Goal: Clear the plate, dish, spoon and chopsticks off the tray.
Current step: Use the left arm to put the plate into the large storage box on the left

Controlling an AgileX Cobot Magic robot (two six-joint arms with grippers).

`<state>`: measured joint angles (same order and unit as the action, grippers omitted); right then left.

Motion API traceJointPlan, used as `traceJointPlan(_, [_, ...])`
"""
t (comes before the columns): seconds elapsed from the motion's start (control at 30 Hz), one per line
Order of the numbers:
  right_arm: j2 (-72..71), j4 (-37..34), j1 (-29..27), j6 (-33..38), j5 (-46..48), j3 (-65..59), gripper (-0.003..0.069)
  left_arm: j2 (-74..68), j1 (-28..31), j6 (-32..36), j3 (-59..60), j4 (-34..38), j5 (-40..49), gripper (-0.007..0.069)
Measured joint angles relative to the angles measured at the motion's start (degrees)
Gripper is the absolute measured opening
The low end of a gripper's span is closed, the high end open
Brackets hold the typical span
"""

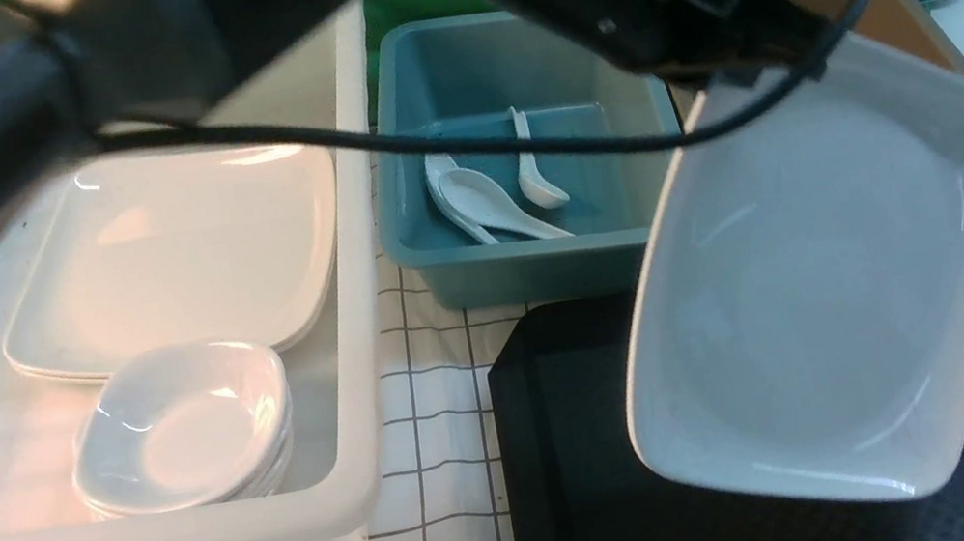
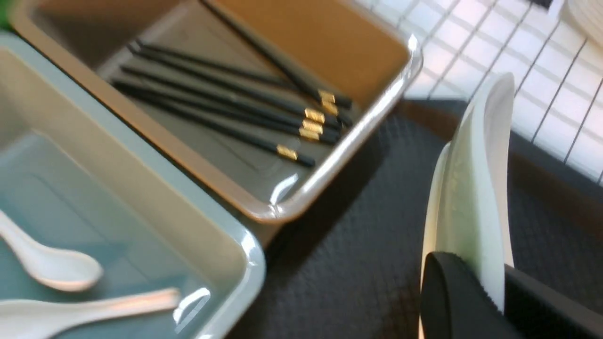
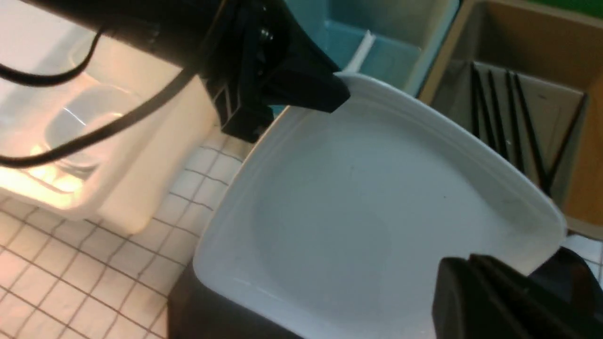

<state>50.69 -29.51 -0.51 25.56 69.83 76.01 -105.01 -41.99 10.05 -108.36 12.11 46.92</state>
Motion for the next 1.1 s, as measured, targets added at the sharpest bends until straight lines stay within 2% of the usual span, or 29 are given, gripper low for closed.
traceJointPlan(0.1, [0.0, -3.9, 0.0, 1.7, 0.0, 0.4, 0.0010, 3.4, 1.9, 0.0, 0.0, 0.2, 0.1, 0.0012])
traceJointPlan(0.23, [0.8, -8.4, 0.0, 3.7, 0.2, 1.2, 0.0010, 7.8, 7.4, 0.0, 0.0, 1.0, 1.2, 0.0011])
traceJointPlan(0.27, [1.6, -9.0, 0.0, 4.2, 0.2, 2.0, 0.0010, 9.4, 10.7, -0.1, 0.0, 1.4, 2.1, 0.0011])
traceJointPlan(0.3, [1.9, -9.0, 0.0, 4.2, 0.2, 2.3, 0.0010, 9.6, 11.7, -0.1, 0.0, 1.5, 2.2, 0.0011])
traceJointPlan(0.4, [4.6, -9.5, 0.2, 4.5, 0.4, 4.6, 0.0007, 12.6, 21.9, -0.2, 0.3, 3.6, 4.0, 0.0011])
traceJointPlan(0.43, [4.8, -9.5, 0.2, 4.5, 0.4, 4.6, 0.0007, 12.8, 21.9, -0.2, 0.3, 3.8, 4.1, 0.0011])
traceJointPlan(0.5, [6.4, -9.5, 1.5, 4.5, 0.3, 5.9, 0.0007, 14.1, 28.6, -0.1, 1.2, 6.4, 4.6, 0.0011])
traceJointPlan(0.53, [7.8, -9.5, 3.4, 4.5, 0.3, 6.6, 0.0007, 15.0, 33.5, 0.7, 2.5, 9.4, 4.7, 0.0012])
traceJointPlan(0.67, [11.8, -8.7, 12.9, 4.1, -0.3, 8.1, 0.0006, 16.7, 47.3, 3.5, 7.5, 19.5, 4.6, 0.0014])
traceJointPlan(0.73, [12.8, -8.2, 15.5, 3.5, -0.8, 8.3, 0.0006, 17.1, 51.7, 5.0, 9.4, 23.4, 4.1, 0.0015])
traceJointPlan(0.77, [15.0, -6.6, 20.7, 2.4, -2.7, 8.6, 0.0006, 17.4, 56.3, 7.1, 12.4, 28.7, 2.8, 0.0017])
traceJointPlan(0.8, [16.2, -5.4, 23.2, 1.7, -3.9, 8.7, 0.0006, 17.7, 58.8, 8.3, 14.4, 31.8, 1.8, 0.0017])
traceJointPlan(0.93, [20.5, 0.5, 30.9, -1.5, -7.5, 9.9, 0.0006, 18.2, 65.2, 11.8, 22.2, 39.8, -2.2, 0.0017])
traceJointPlan(1.1, [28.1, 10.7, 38.8, -6.0, -6.8, 15.3, 0.0006, 18.1, 68.8, 17.7, 36.0, 48.6, -11.1, 0.0019])
